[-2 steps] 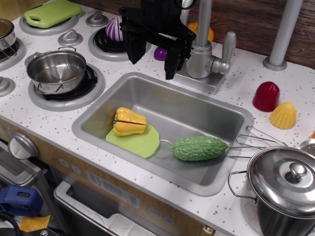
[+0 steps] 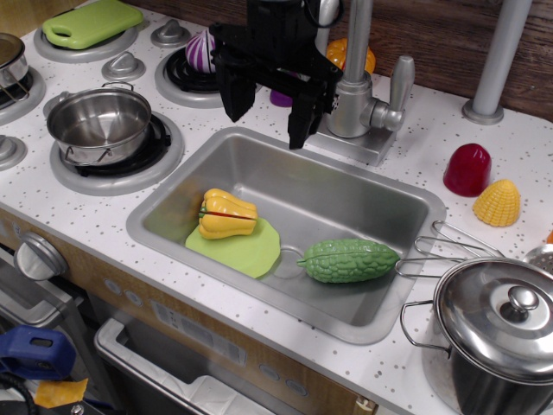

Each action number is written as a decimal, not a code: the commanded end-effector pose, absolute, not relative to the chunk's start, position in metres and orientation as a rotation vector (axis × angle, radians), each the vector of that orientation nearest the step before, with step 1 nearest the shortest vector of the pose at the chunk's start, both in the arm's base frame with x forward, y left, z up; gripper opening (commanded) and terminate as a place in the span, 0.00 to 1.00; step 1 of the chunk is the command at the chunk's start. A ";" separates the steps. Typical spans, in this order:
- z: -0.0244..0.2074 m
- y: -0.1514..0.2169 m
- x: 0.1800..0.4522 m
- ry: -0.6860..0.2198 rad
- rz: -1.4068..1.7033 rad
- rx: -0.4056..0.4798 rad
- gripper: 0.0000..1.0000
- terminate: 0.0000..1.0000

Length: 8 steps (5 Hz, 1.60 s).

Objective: Turn faucet front to left

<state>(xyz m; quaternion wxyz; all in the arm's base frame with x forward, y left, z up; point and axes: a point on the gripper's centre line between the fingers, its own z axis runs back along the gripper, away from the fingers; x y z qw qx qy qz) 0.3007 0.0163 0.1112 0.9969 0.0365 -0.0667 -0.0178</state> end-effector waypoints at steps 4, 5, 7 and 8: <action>0.143 0.034 0.361 -0.466 -0.039 0.149 1.00 0.00; 0.141 0.037 0.373 -0.519 -0.038 0.139 1.00 0.00; 0.139 0.046 0.386 -0.522 -0.049 0.157 0.00 0.00; 0.137 0.070 0.391 -0.519 -0.130 0.147 0.00 0.00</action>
